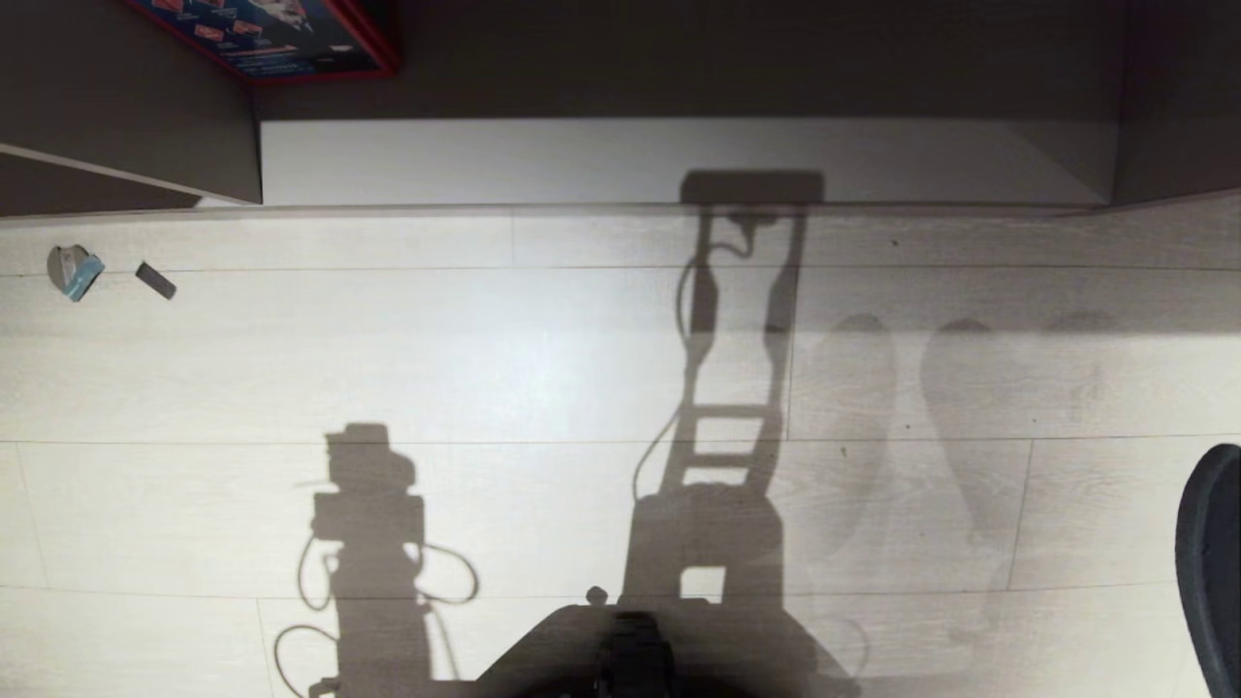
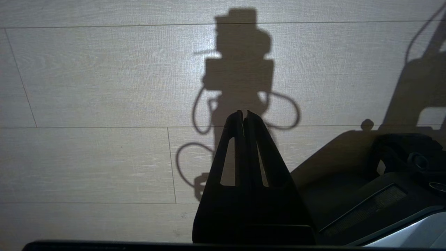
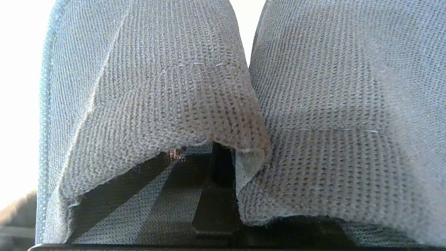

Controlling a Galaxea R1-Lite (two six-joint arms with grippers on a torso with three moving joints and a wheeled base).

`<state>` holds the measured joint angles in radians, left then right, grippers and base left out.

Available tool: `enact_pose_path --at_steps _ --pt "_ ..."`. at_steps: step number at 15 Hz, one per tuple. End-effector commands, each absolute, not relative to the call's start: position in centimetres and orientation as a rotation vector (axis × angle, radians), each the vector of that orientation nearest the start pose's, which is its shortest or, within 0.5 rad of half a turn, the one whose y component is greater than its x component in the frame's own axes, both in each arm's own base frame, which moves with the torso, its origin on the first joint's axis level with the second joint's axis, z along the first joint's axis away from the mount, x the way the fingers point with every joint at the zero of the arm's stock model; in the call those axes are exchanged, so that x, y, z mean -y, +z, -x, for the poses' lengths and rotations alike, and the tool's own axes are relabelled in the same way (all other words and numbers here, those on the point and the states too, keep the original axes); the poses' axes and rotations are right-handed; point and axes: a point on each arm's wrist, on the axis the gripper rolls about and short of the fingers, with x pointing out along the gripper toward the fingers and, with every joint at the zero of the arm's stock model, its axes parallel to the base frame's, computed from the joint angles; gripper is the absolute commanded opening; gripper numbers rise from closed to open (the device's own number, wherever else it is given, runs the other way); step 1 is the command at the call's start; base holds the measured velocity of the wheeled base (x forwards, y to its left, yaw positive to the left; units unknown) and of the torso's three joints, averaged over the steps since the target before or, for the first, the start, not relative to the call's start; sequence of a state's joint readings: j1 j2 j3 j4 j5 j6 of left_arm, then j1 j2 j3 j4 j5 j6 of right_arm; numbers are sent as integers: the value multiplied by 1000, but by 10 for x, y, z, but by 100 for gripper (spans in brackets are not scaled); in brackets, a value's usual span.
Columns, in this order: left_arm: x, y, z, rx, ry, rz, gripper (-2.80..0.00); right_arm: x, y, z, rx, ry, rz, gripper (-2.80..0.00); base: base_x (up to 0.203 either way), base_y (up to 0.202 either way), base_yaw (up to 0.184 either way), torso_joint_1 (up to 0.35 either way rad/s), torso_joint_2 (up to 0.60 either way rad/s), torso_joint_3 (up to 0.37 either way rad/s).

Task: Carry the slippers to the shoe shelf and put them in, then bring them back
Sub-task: Place the slippers on the floor

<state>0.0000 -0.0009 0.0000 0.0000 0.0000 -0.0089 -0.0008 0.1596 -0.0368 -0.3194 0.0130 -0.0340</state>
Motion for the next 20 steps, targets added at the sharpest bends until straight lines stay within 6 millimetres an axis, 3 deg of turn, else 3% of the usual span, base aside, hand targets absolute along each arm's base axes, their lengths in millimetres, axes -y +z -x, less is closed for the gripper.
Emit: enact_pose_path --at_steps 1,3,7,20 --pt "0 76 23 2 0 9 -280 0 102 22 205 7 42 -280 0 0 0 0 0 0" --pt "0 75 23 2 0 8 -280 0 86 23 101 -17 84 -280 0 0 0 0 0 0" --pt "0 76 23 3 0 6 -280 0 75 23 -5 5 93 -280 0 0 0 0 0 0" --pt "0 76 23 2 0 6 -280 0 75 23 -4 6 84 -280 0 0 0 0 0 0"
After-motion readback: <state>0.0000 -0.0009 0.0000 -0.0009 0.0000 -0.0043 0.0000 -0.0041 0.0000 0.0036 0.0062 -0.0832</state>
